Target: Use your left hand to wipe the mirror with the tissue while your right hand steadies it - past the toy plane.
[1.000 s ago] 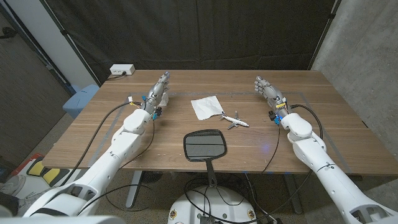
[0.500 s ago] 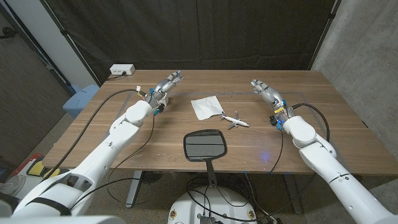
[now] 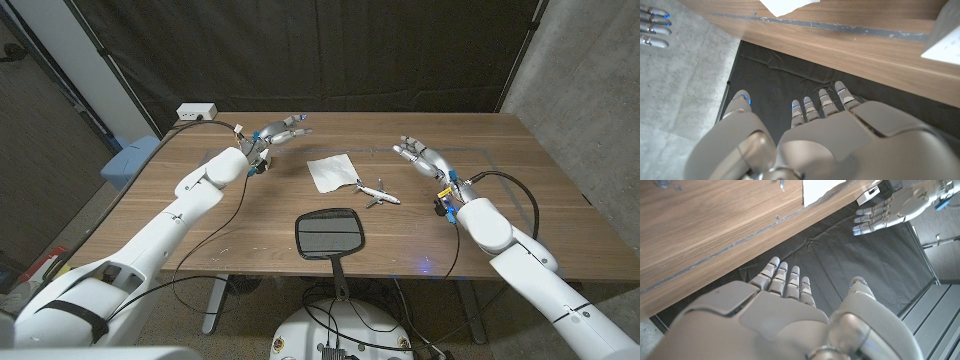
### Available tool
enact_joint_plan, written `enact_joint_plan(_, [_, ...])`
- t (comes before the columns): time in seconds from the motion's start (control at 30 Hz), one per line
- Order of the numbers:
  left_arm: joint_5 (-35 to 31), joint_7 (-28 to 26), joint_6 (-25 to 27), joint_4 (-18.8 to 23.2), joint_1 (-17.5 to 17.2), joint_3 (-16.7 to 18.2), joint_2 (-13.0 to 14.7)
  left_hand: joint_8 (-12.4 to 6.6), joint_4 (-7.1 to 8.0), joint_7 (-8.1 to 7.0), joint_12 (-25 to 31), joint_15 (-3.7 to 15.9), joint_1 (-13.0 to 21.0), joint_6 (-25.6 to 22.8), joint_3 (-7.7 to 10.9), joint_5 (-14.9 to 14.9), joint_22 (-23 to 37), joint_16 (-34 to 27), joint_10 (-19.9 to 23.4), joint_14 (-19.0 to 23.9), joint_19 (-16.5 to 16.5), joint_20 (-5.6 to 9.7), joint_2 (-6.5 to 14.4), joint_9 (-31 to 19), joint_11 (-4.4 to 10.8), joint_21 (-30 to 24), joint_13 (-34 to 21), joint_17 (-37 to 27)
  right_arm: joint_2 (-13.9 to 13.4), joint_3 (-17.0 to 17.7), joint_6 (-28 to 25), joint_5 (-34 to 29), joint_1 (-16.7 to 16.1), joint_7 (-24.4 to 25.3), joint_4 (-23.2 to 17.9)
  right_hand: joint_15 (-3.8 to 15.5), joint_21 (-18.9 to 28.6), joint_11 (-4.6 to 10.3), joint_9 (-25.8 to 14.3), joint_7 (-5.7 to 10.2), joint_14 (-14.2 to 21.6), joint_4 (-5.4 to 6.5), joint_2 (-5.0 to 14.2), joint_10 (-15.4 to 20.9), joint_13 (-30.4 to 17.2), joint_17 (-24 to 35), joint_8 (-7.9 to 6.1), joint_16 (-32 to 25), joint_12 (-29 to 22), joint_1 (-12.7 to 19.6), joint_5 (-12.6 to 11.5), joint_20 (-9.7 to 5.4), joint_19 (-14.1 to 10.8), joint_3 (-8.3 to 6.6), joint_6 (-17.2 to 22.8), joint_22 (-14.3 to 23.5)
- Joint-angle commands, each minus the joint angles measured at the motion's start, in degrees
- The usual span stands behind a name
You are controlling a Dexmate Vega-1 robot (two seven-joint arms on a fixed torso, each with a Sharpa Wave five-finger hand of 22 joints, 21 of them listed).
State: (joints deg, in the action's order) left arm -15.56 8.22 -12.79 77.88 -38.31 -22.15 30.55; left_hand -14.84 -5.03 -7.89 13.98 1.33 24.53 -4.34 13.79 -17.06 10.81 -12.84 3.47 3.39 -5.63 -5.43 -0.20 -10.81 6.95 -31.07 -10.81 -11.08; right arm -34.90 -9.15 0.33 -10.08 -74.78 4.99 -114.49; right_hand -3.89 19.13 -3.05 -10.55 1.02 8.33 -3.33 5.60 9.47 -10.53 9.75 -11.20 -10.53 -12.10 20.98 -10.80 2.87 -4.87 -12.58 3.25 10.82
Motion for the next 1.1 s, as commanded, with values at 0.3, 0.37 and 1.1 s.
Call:
enact_joint_plan(0.3, [-12.9,4.2,-6.1,2.2,2.8,-1.3,2.6,-0.88,-2.25,-1.56,0.8,0.3,3.3,-3.3,-0.25,0.3,0.1,0.2,4.1,-0.1,-0.4,-0.23,-1.6,-0.2,1.46,0.9,-0.4,-0.3,-5.6,-3.3,-12.8,-15.8,-10.9,4.8,-16.7,0.58,-0.7,0.4,-0.1,-0.44,-1.1,-0.64,-0.68,-1.1,-0.1,0.1,0.46,0.4,0.4,0.4,0.2,-0.46,0.1,0.31,-0.9,0.1])
enact_joint_plan(0.37, [-13.9,4.5,-6.6,2.7,2.8,-1.3,2.8,-1.06,-2.46,-1.95,0.8,0.53,3.7,-4.0,-0.34,0.3,0.1,0.2,4.4,-0.1,-0.4,-0.35,-1.9,-0.2,1.69,1.0,-0.4,-0.3,-5.9,-3.7,-13.9,-17.4,-11.8,5.2,-17.8,0.61,-0.7,0.39,-0.1,-0.44,-1.2,-0.68,-0.76,-1.1,-0.1,0.1,0.45,0.4,0.5,0.4,0.2,-0.46,0.2,0.36,-0.9,0.1])
enact_joint_plan(1.1, [-22.9,7.7,-8.0,5.6,3.4,-0.9,3.8,-0.85,-4.77,-2.99,0.6,-0.35,10.5,-5.4,-0.64,-1.2,0.1,0.5,7.0,-0.8,0.8,-1.57,-4.7,-0.3,1.96,1.6,-0.6,-0.4,-8.8,-13.9,-22.6,-35.7,-13.4,5.7,-23.1,4.34,-0.6,1.32,-0.2,0.13,2.2,-2.9,-3.26,2.2,-0.2,0.2,-1.08,-0.6,-0.8,2.2,-0.4,-0.93,-2.1,1.13,3.1,0.2])
